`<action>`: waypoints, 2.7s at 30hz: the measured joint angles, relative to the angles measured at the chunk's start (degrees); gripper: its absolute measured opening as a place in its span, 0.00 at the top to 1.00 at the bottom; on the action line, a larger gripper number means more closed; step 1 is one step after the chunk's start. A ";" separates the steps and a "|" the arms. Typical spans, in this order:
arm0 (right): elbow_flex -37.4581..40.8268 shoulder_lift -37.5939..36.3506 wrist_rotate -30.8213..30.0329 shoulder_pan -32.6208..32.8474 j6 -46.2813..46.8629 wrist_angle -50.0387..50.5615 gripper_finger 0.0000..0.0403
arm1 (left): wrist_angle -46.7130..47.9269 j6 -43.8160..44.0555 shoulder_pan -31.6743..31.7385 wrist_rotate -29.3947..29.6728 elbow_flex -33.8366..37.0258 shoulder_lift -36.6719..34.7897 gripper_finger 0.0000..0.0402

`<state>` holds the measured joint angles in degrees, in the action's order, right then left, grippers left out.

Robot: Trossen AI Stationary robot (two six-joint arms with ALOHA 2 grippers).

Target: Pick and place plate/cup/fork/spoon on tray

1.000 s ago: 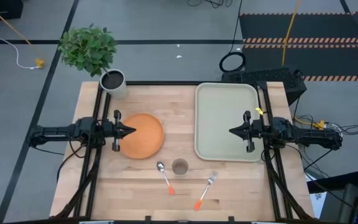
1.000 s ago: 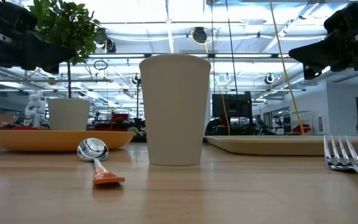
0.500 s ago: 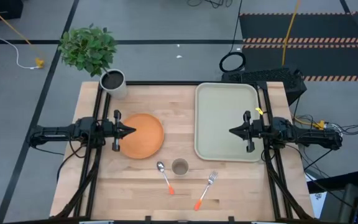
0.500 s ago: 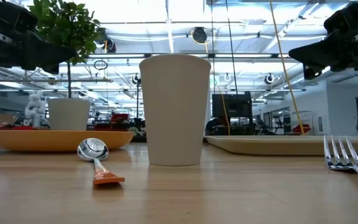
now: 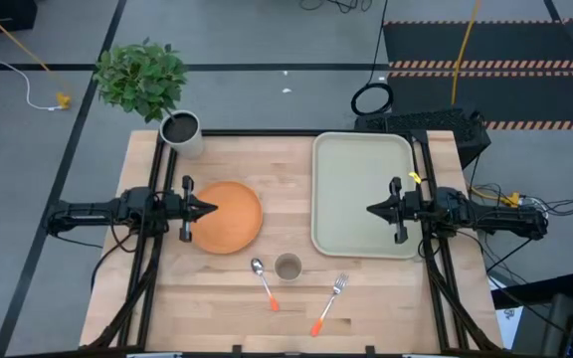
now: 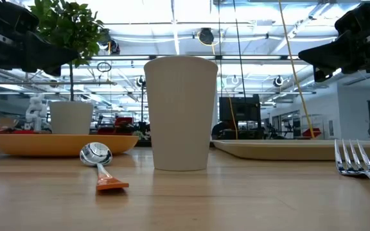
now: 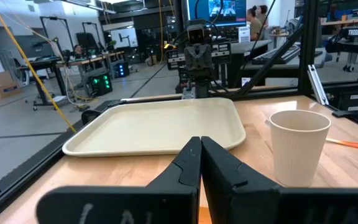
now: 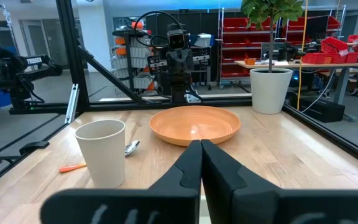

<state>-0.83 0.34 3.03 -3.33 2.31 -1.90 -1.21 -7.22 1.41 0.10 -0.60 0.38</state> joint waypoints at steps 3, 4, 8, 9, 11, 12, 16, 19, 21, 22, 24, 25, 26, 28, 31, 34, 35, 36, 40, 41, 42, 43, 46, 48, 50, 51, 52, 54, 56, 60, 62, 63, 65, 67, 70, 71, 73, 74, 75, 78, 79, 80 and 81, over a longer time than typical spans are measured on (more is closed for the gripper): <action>0.00 0.00 0.01 0.00 0.00 0.01 1.00 | 0.01 0.00 0.00 0.01 -0.01 -0.02 0.96; -0.01 0.00 0.02 0.00 0.00 0.00 1.00 | 0.01 0.01 0.01 0.01 -0.02 -0.02 0.96; 0.01 -0.01 0.00 0.00 0.02 -0.01 1.00 | 0.00 0.00 0.00 0.02 0.00 -0.02 0.96; 0.01 -0.01 0.00 0.00 0.01 -0.01 1.00 | 0.02 0.00 0.02 0.00 0.00 -0.02 0.96; 0.00 0.00 0.01 0.00 0.00 -0.01 1.00 | 0.01 0.00 0.02 0.02 0.00 -0.01 0.96; 0.00 -0.02 0.02 0.00 0.01 -0.01 1.00 | 0.02 0.00 0.02 0.00 0.00 -0.02 0.96; -0.01 0.00 0.01 0.00 0.01 -0.01 1.00 | 0.01 0.01 0.00 0.02 0.00 -0.02 0.96; 0.00 -0.01 0.00 0.00 0.00 0.00 1.00 | 0.01 0.01 0.02 0.01 -0.01 -0.02 0.96; 0.01 0.00 0.00 0.00 0.00 0.00 1.00 | 0.00 0.02 0.01 0.02 0.00 -0.02 0.96; 0.01 0.00 0.02 0.00 0.02 0.01 1.00 | 0.00 0.02 0.00 0.01 0.00 -0.01 0.96; -0.01 0.00 0.00 0.00 0.00 -0.01 1.00 | 0.00 0.02 0.02 0.00 0.00 0.00 0.96; -0.01 0.00 0.00 0.00 0.01 -0.01 1.00 | 0.00 0.02 0.02 0.02 0.00 0.00 0.96; 0.00 -0.01 0.00 0.00 0.01 -0.01 1.00 | 0.00 0.00 0.01 0.01 0.00 -0.01 0.96; 0.00 -0.01 0.00 0.00 0.01 -0.01 1.00 | -0.01 0.10 0.00 0.01 0.00 0.00 0.96; 0.01 0.00 0.00 0.00 0.00 -0.01 1.00 | -0.18 2.41 0.02 0.02 0.00 0.00 0.96; -0.01 -0.01 0.02 0.00 0.00 -0.01 1.00 | -0.54 6.24 0.00 0.02 0.00 0.00 0.96; -0.01 0.00 0.00 0.00 0.00 -0.01 1.00 | -0.68 7.85 0.01 0.02 0.00 0.00 0.96; -0.01 0.00 0.00 0.00 0.00 -0.01 1.00 | -0.76 9.97 0.00 0.00 0.00 -0.02 0.96; 0.01 0.00 0.00 0.00 0.00 -0.01 1.00 | -1.23 15.03 0.00 0.02 0.02 0.00 0.96; -0.01 0.00 0.00 0.00 0.01 -0.01 1.00 | -2.38 14.99 0.00 0.02 0.02 0.00 0.96; -0.01 0.00 0.00 0.00 0.00 -0.01 1.00 | -3.71 15.11 0.00 0.02 0.02 0.00 0.96; 0.00 -0.01 0.01 0.00 0.00 -0.01 1.00 | -4.98 15.58 0.00 0.02 0.02 0.00 0.96; 0.01 0.00 0.00 0.00 0.00 -0.01 1.00 | -8.20 17.01 0.00 0.02 0.02 0.00 0.96; 0.00 0.00 -0.25 0.00 -0.02 -0.06 1.00 | -9.99 16.99 0.00 0.02 0.02 0.00 0.96; 0.00 0.00 -1.66 0.00 -0.01 -0.03 1.00 | -11.54 16.77 0.00 0.02 0.02 0.13 0.96; 0.00 0.00 -2.23 0.00 -0.02 0.00 1.00 | -12.00 16.70 0.00 0.02 -0.18 0.50 0.96; 0.01 0.00 -2.84 0.00 -0.01 -0.03 1.00 | -11.80 16.70 0.00 0.02 -0.76 1.14 0.96; 0.00 0.00 -3.04 0.00 -0.02 -0.13 1.00 | -11.82 16.47 -0.11 0.02 -2.31 3.30 0.96; 0.00 0.00 -3.12 0.00 -0.02 -0.28 1.00 | -10.81 15.64 -0.17 0.01 -5.02 6.51 0.96; 0.01 0.00 -3.17 0.00 0.03 -0.69 1.00 | -6.37 14.14 -0.20 0.00 -12.86 15.85 0.95; 0.00 0.00 -3.28 0.00 1.03 -0.75 1.00 | -3.55 13.59 -0.37 -0.10 -17.15 21.42 0.93; 0.00 0.00 -3.82 0.00 2.06 -0.82 1.00 | -2.56 13.53 -0.67 -0.09 -19.45 24.55 0.92; -0.01 0.00 -6.26 0.00 4.69 -0.82 1.00 | 0.43 13.39 -1.78 -0.10 -24.07 30.71 0.90; 0.01 0.00 -9.02 0.00 7.71 -1.11 1.00 | 2.77 13.33 -3.45 -0.08 -28.88 37.14 0.88; -0.01 0.00 -12.11 -0.01 12.52 -1.39 1.00 | 6.81 11.77 -6.73 1.27 -36.18 46.56 0.85; 0.01 0.00 -12.25 -0.02 13.52 -1.41 1.00 | 8.12 10.78 -8.01 1.64 -38.61 49.62 0.84; 0.01 0.00 -12.14 -0.02 14.09 -1.34 1.00 | 10.03 8.63 -10.61 1.94 -43.67 55.72 0.83; 0.00 0.05 -12.06 -0.02 14.16 -1.33 1.00 | 11.15 7.57 -11.91 1.96 -46.05 58.52 0.82; 0.01 0.11 -12.02 -0.02 14.36 -1.30 1.00 | 12.35 6.80 -13.24 2.23 -48.45 61.34 0.81; 0.00 0.26 -12.02 -0.02 17.35 -1.26 1.00 | 16.70 5.75 -16.83 4.27 -55.70 69.09 0.77; 0.01 0.32 -12.01 -0.02 18.09 -1.24 1.00 | 18.59 5.75 -17.89 5.33 -58.03 71.44 0.75; -0.01 0.35 -12.00 -0.02 18.54 -1.17 1.00 | 20.38 5.78 -19.00 6.38 -60.35 73.66 0.73; 0.00 0.35 -12.00 0.00 18.99 -1.15 1.00 | 22.42 5.80 -20.02 7.34 -62.62 75.83 0.72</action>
<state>-0.82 0.69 -8.97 -3.34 21.29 -3.04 21.21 -1.43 -18.61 7.43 -63.22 76.21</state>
